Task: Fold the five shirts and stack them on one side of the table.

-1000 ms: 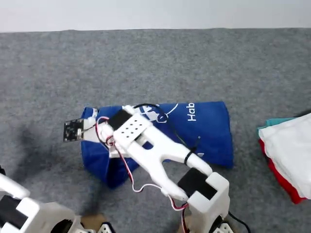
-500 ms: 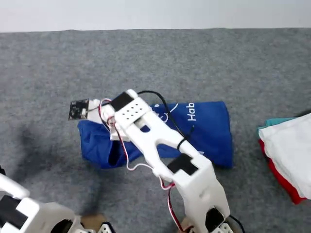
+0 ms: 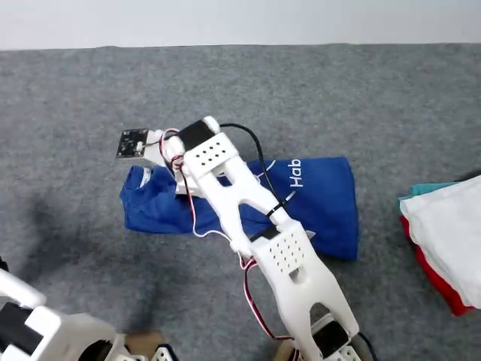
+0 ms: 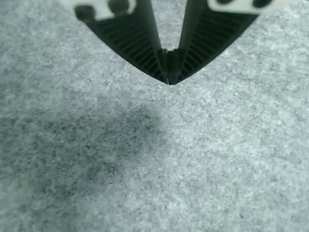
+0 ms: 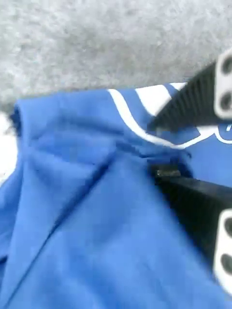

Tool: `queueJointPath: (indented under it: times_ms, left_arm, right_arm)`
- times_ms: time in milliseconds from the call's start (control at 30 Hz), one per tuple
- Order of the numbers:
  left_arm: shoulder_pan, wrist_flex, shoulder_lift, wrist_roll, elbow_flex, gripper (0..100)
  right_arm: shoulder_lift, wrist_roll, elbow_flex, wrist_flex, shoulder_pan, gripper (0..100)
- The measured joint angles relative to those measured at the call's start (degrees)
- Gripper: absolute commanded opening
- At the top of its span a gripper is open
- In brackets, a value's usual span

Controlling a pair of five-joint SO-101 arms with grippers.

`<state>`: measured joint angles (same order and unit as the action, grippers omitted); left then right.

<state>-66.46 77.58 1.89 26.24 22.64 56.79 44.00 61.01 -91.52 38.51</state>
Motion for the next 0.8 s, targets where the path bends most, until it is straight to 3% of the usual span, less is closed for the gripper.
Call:
queueJointPath:
  times_ms: [400,633,800]
  left_arm:
    - [0.00,0.00,0.00,0.09,1.23,0]
    - [0.00,0.00,0.00,0.09,1.23,0]
    - [0.00,0.00,0.00,0.09,1.23,0]
  right_arm:
    - [4.75,-1.05,16.70,-8.44,-2.90,22.8]
    - [2.99,-2.99,21.27,-8.97,-3.43,2.0]
    - [-5.98,-3.08,10.64,-8.97,-0.18,11.1]
